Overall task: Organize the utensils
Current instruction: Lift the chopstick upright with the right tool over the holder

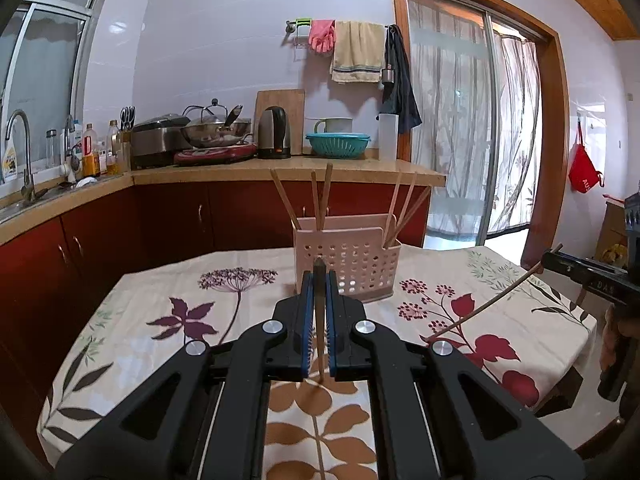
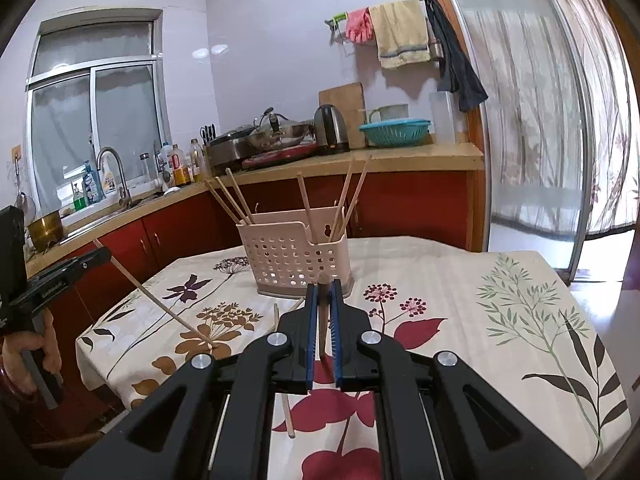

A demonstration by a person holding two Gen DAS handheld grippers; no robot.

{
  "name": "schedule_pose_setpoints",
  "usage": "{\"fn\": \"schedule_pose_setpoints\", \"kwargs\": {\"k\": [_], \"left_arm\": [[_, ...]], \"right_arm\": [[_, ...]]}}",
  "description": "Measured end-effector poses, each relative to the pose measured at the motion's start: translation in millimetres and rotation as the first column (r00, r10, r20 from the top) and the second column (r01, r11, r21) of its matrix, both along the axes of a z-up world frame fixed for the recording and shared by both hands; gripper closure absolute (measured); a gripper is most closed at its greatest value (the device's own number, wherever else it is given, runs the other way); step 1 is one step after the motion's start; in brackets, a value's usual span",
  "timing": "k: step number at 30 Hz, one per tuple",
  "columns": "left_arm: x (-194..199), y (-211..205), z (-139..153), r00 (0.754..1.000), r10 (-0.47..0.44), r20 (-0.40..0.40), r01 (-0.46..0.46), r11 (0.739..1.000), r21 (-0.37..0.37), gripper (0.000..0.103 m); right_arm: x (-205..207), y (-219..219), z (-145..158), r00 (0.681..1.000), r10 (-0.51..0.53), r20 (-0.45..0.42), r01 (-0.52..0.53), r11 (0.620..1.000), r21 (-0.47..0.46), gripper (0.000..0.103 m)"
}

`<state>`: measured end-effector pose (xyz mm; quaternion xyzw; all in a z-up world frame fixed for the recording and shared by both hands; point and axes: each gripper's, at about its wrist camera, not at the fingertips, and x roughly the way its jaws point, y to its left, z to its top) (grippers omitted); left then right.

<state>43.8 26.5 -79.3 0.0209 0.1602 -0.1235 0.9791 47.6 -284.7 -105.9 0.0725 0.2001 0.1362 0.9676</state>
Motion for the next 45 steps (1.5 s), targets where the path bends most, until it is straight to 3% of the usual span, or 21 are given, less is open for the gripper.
{"fn": "schedule_pose_setpoints", "kwargs": {"k": [10,22,33,45], "left_arm": [[21,3,5,1.000,0.006,0.009,-0.006,1.000,0.004,0.097],[42,13,11,1.000,0.011,0.020,-0.011,1.000,-0.020,0.097],[55,12,58,0.992,-0.027,0.126,0.033,0.998,-0.047,0.097],[75,-4,114,0.959,-0.062,0.277,0.067,0.998,-0.010,0.097]], "right_arm": [[36,9,13,0.999,0.024,-0.031,-0.024,1.000,-0.015,0.096],[64,29,20,0.999,0.036,0.006,-0.036,0.999,-0.030,0.096],[69,29,64,0.996,0.041,0.083,-0.040,0.999,-0.015,0.096],[80,26,121,0.972,0.072,0.223,-0.079,0.997,0.025,0.096]]}}
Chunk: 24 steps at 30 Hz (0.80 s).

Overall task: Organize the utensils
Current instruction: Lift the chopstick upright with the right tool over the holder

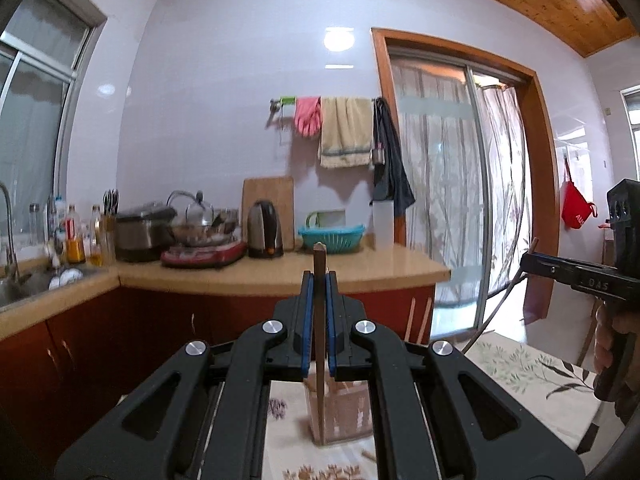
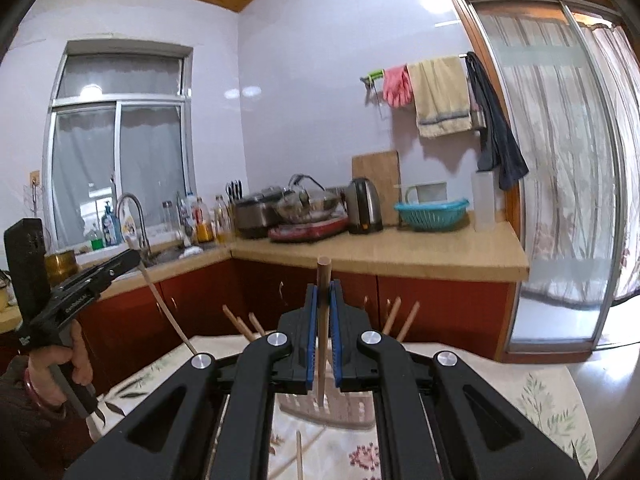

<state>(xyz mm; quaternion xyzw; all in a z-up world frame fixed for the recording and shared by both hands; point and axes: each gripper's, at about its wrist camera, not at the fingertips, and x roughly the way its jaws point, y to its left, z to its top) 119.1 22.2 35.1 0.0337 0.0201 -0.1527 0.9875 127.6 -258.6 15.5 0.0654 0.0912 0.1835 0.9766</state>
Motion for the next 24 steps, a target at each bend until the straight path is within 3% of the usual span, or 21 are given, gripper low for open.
{"fn": "schedule_pose_setpoints", "kwargs": {"k": [15,24], "left_arm": [[60,-19,33,0.997,-0.016,0.082,0.015,1.000,0.014,0.097],[104,-26,19,0.998,-0.016,0.058,0.016,1.000,-0.002,0.097]], "right_arm": [[47,-5,13,0.999,0.006,0.033,-0.007,1.000,0.030,0.096],[83,-9,-3,1.000,-0.012,0.004,0.012,1.000,0.028,0.096]]}}
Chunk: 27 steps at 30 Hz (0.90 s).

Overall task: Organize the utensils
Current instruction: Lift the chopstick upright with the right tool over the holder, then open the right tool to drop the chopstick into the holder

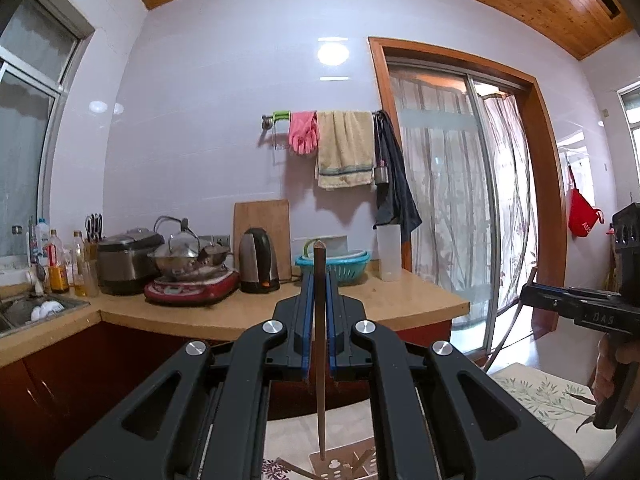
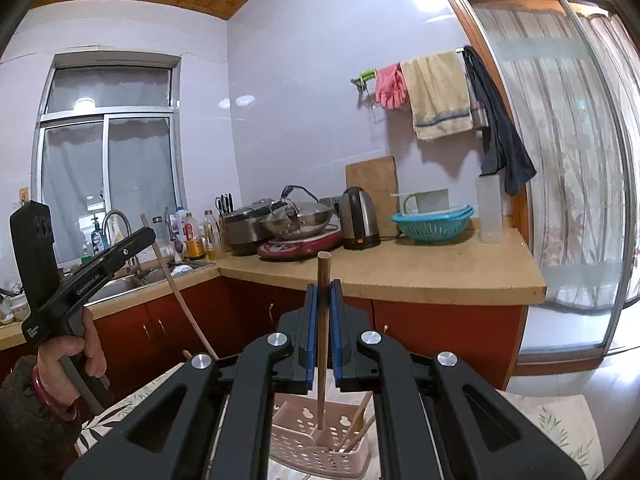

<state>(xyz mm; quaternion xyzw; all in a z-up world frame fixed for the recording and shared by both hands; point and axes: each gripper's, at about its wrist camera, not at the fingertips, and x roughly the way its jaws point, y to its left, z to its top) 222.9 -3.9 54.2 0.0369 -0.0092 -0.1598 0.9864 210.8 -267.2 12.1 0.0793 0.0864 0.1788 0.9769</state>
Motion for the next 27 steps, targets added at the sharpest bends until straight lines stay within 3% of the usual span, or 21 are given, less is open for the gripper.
{"fn": "schedule_pose_setpoints", "kwargs": {"k": [16,19,20,23,27], "left_arm": [[38,-2,-66,0.987,-0.007,-0.162,0.006,1.000,-0.003,0.095],[38,1,-69,0.985,-0.003,-0.170,0.002,1.000,-0.007,0.083],[38,1,-68,0.985,0.001,-0.170,-0.002,1.000,-0.008,0.073],[32,4,-65,0.987,0.004,-0.161,-0.008,1.000,-0.020,0.059],[23,7,-58,0.988,0.016,-0.151,-0.021,0.999,-0.033,0.048]], "right_arm": [[43,13,-63,0.989,0.002,-0.146,-0.007,0.999,-0.038,0.096],[46,12,-66,0.987,0.006,-0.162,-0.010,1.000,-0.023,0.094],[45,12,-66,0.987,0.004,-0.163,-0.007,1.000,-0.018,0.089],[41,9,-62,0.988,-0.001,-0.152,0.001,1.000,-0.002,0.076],[28,7,-52,0.992,-0.017,-0.123,0.017,1.000,-0.002,0.071]]}}
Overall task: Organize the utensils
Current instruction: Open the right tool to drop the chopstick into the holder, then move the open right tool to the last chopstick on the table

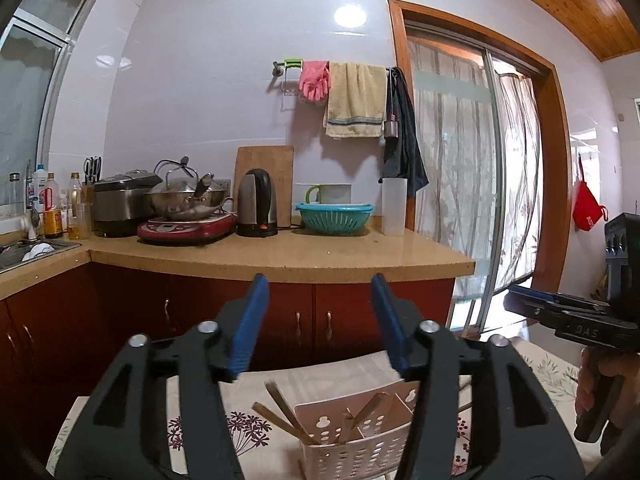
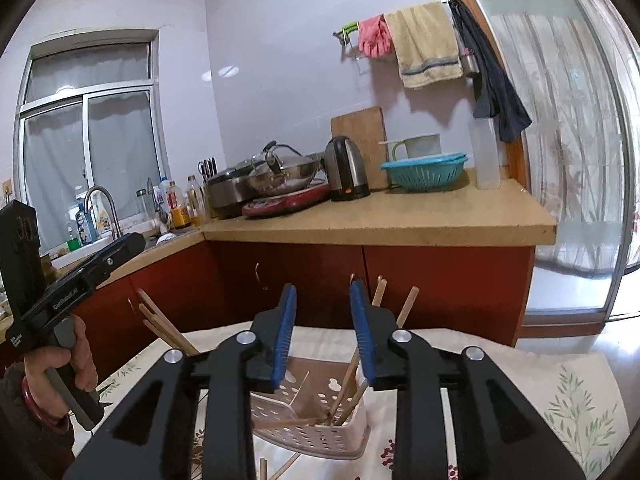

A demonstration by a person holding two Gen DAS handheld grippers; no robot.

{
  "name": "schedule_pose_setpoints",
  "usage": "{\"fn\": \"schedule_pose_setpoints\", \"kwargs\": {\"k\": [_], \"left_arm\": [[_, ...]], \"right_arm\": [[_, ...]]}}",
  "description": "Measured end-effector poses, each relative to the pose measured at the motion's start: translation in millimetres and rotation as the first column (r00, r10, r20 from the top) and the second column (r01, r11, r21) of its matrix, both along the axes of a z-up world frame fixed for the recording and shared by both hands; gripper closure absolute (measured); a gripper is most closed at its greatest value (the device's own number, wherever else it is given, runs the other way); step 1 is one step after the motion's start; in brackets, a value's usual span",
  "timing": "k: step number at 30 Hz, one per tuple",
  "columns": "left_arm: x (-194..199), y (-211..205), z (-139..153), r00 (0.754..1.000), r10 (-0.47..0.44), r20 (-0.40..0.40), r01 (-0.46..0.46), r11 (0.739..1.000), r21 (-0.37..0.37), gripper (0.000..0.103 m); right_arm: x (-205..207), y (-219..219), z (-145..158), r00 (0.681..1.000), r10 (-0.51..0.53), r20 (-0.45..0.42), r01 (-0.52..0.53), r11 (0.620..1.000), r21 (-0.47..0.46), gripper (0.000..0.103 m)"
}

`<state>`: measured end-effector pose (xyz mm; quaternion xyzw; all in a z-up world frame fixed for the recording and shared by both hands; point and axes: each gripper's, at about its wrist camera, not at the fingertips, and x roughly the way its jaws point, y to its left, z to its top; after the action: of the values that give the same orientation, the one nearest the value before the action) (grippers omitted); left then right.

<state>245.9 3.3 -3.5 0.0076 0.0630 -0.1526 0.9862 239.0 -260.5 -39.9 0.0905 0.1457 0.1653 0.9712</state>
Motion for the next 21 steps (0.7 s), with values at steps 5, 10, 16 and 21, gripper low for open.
{"fn": "schedule_pose_setpoints", "kwargs": {"k": [5,10,16,21], "left_arm": [[-26,3,10,1.000,0.015,0.021,-0.015,1.000,-0.016,0.037],[-59,3,6,0.999,0.030,0.013,-0.030,1.000,-0.008,0.032],[-89,8,-18,0.996,0.053,-0.065,-0.055,0.998,-0.030,0.032],[-115,11,-57,0.986,0.089,-0.138,-0.092,0.996,-0.015,0.031]], "right_arm": [[-25,-5,5,0.999,-0.023,0.023,0.023,1.000,-0.007,0.069],[-57,-6,0,0.999,-0.037,0.023,0.038,0.999,-0.026,0.069],[-86,-5,-23,0.999,-0.029,-0.022,0.028,0.999,-0.037,0.068],[-111,1,-53,0.998,-0.028,-0.048,0.025,0.997,-0.074,0.068]]}}
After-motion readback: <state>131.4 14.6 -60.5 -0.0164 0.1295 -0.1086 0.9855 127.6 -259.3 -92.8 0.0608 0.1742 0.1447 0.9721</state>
